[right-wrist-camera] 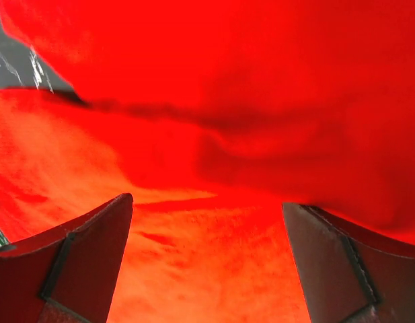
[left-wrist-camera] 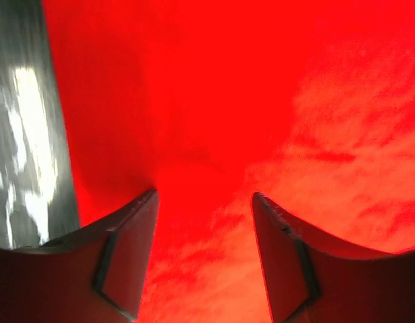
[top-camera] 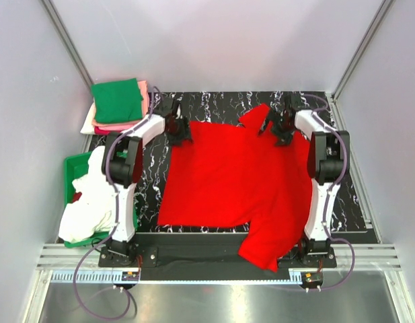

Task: Fold and stack the t-shirts
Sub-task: Flatten the tshirt out

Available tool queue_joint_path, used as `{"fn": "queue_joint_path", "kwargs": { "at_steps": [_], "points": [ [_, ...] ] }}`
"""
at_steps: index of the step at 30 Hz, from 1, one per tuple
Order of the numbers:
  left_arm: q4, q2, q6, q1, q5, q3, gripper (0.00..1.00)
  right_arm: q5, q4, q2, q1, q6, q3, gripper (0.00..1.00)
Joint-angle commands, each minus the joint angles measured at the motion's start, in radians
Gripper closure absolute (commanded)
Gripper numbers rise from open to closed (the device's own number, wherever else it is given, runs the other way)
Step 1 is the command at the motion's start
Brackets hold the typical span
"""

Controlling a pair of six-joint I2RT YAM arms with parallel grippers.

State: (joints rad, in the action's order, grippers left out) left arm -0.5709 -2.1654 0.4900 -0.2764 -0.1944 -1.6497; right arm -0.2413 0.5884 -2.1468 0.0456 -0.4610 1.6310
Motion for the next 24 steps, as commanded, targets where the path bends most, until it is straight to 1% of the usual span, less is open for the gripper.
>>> {"fn": "queue_joint_path", "kwargs": {
  "at_steps": [1, 2, 4, 5, 6, 7, 8, 9, 10, 11, 12, 13, 14, 16, 18, 19, 20, 21, 22, 23, 24],
  "points": [
    [-0.066, -0.106, -0.005, 0.019, 0.007, -0.103, 0.42, -0.026, 0.074, -0.131, -0.001, 0.010, 0.163, 0.01],
    [-0.087, -0.126, -0.005, 0.025, -0.002, -0.155, 0.46, -0.041, 0.083, -0.159, -0.001, -0.001, 0.197, 0.01],
    [-0.107, -0.178, -0.007, 0.042, -0.017, -0.209, 0.49, -0.053, 0.125, -0.238, 0.000, -0.007, 0.271, 0.00],
    [-0.130, -0.197, -0.007, 0.049, -0.022, -0.264, 0.49, -0.050, 0.137, -0.266, -0.003, -0.019, 0.355, 0.01],
    [-0.142, -0.233, -0.013, 0.057, -0.033, -0.303, 0.49, -0.055, 0.145, -0.292, -0.001, -0.027, 0.398, 0.00],
    [-0.155, -0.252, -0.016, 0.074, -0.037, -0.336, 0.50, -0.065, 0.165, -0.345, 0.000, -0.033, 0.488, 0.01],
    [-0.174, -0.272, -0.018, 0.083, -0.045, -0.367, 0.50, -0.070, 0.181, -0.376, 0.000, -0.039, 0.544, 0.00],
    [-0.181, -0.305, -0.024, 0.092, -0.057, -0.437, 0.50, -0.073, 0.203, -0.407, -0.001, -0.041, 0.603, 0.00],
    [-0.201, -0.326, -0.027, 0.111, -0.063, -0.473, 0.49, -0.079, 0.243, -0.468, -0.001, -0.044, 0.722, 0.00],
    [-0.216, -0.349, -0.031, 0.121, -0.068, -0.525, 0.49, -0.085, 0.261, -0.498, -0.001, -0.047, 0.780, 0.00],
    [-0.231, -0.391, -0.040, 0.131, -0.077, -0.621, 0.49, -0.090, 0.278, -0.525, -0.001, -0.048, 0.835, 0.00],
    [-0.245, -0.414, -0.048, 0.149, -0.091, -0.677, 0.49, -0.092, 0.298, -0.569, -0.001, -0.056, 0.924, 0.00],
    [-0.248, -0.431, -0.054, 0.158, -0.105, -0.721, 0.49, -0.099, 0.298, -0.584, -0.001, -0.057, 0.953, 0.00],
    [-0.236, -0.455, -0.057, 0.178, -0.141, -0.801, 0.47, -0.137, 0.268, -0.588, -0.001, -0.061, 0.980, 0.00],
    [-0.212, -0.409, -0.059, 0.187, -0.174, -0.789, 0.42, -0.161, 0.251, -0.562, -0.001, -0.065, 0.963, 0.00],
    [-0.202, -0.383, -0.062, 0.187, -0.177, -0.750, 0.39, -0.183, 0.226, -0.514, -0.001, -0.065, 0.910, 0.00],
    [-0.172, -0.349, -0.064, 0.186, -0.186, -0.708, 0.34, -0.193, 0.211, -0.483, -0.001, -0.065, 0.874, 0.00],
    [-0.155, -0.273, -0.061, 0.184, -0.203, -0.672, 0.32, -0.196, 0.199, -0.448, 0.000, -0.062, 0.841, 0.00],
    [-0.141, -0.236, -0.062, 0.178, -0.203, -0.601, 0.30, -0.191, 0.182, -0.377, -0.001, -0.051, 0.781, 0.00],
    [-0.136, -0.156, -0.065, 0.174, -0.200, -0.572, 0.22, -0.190, 0.179, -0.342, 0.000, -0.042, 0.756, 0.00],
    [-0.138, -0.118, -0.068, 0.169, -0.191, -0.546, 0.19, -0.187, 0.185, -0.275, -0.001, -0.032, 0.735, 0.00]
  ]
}}
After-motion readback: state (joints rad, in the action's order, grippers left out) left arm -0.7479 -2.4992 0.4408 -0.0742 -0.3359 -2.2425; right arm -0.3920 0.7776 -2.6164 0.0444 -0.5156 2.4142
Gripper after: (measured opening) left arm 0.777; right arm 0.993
